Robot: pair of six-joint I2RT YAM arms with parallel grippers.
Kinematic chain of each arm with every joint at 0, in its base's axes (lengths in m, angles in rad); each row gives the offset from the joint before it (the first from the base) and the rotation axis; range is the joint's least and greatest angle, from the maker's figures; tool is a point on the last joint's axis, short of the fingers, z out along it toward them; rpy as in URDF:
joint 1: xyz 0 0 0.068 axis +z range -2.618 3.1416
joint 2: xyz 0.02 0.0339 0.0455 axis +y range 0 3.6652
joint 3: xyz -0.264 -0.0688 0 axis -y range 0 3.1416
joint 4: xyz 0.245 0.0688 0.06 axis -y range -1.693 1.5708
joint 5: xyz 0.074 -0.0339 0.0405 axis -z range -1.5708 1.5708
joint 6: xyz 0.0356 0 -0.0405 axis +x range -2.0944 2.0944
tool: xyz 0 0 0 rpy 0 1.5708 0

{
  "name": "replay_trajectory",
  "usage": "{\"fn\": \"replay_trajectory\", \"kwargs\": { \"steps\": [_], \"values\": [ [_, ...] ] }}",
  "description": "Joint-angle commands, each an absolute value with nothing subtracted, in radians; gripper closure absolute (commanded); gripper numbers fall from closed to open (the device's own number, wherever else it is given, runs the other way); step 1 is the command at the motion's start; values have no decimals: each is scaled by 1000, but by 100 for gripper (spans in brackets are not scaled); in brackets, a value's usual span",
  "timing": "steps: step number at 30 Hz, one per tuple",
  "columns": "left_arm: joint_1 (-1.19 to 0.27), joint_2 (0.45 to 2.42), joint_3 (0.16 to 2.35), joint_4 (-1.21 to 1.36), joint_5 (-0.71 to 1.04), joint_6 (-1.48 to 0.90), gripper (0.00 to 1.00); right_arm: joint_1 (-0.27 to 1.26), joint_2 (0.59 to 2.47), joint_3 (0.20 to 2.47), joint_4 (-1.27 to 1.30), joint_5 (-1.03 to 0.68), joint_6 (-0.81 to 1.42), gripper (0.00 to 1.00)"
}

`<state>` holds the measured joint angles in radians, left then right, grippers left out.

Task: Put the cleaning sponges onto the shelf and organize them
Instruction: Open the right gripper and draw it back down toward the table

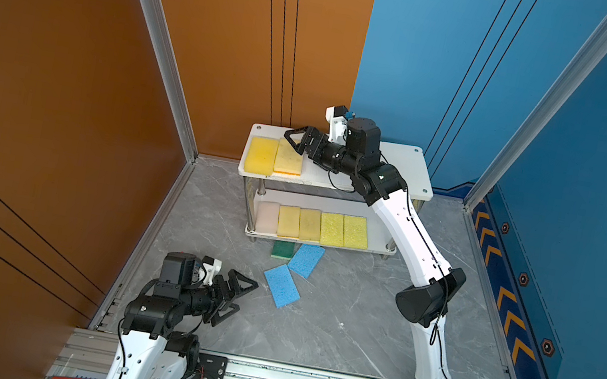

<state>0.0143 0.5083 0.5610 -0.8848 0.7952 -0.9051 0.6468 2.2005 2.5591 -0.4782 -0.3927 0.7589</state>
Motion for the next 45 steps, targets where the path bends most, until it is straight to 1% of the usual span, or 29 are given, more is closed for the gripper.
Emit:
{"fn": "replay_trajectory", "kwargs": {
  "steps": [1,7,11,13,15,21,29,36,43,45],
  "values": [
    [25,531,567,-893,802,-871,2,646,2146,2510,-558,-365,745,0],
    [23,545,585,-894,780,-848,2,660,1989,2452,-624,-376,696,0],
    [13,519,572,-894,756,-856,2,690,1861,2351,-714,-373,641,0],
    [3,510,565,-893,745,-857,2,695,1781,2262,-741,-364,623,0],
    [-10,501,559,-893,733,-860,2,733,1690,2155,-773,-337,606,0],
    [-67,486,539,-893,684,-881,2,751,1425,1835,-811,-268,607,0],
    [-181,498,535,-891,586,-911,2,810,1162,1430,-802,-159,653,0],
    [-253,499,544,-889,520,-937,2,863,1062,1195,-760,-125,702,0],
    [-288,477,510,-889,490,-963,0,886,1004,1003,-660,-98,788,0],
    [-296,479,508,-888,481,-965,3,888,999,965,-653,-86,808,0]
  ]
}}
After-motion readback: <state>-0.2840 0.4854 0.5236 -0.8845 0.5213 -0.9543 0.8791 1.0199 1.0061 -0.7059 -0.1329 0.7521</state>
